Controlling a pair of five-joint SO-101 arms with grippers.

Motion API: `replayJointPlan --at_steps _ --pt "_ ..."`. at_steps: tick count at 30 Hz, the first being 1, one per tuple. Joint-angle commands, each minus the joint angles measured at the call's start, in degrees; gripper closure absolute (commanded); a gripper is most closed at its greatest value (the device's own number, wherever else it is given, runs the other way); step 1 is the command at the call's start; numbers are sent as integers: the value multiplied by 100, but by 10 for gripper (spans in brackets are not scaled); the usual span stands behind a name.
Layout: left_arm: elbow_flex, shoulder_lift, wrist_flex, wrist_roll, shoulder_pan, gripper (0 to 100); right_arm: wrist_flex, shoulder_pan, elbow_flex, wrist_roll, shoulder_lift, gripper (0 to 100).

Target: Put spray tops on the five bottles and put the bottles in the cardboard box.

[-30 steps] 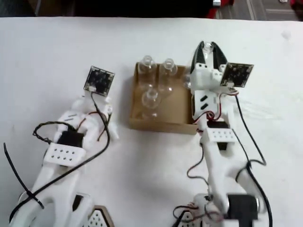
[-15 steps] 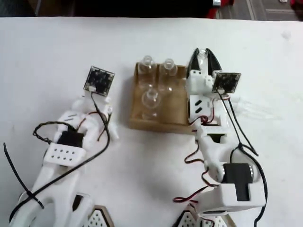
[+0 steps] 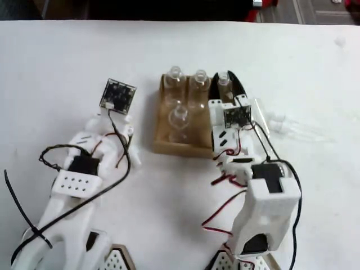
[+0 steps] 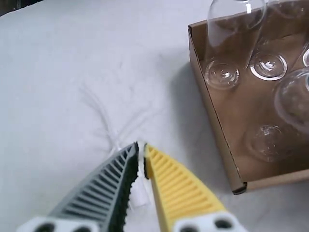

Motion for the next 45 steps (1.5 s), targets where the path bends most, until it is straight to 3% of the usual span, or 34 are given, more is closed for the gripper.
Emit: replayJointPlan --at_steps 1,16,23,38,45 --pt "-44 -189 -149 -70 22 976 -497 -66 -229 97 180 981" --pt "-44 -189 -149 -70 31 976 -532 -40 -475 97 242 968" --pt "-44 -189 -149 -70 31 976 -48 -57 -484 97 233 772" --pt "-44 -189 -141 -70 31 976 -22 -101 -431 88 110 784" --pt "-44 -189 -123 -70 31 976 40 -321 431 97 -1701 786"
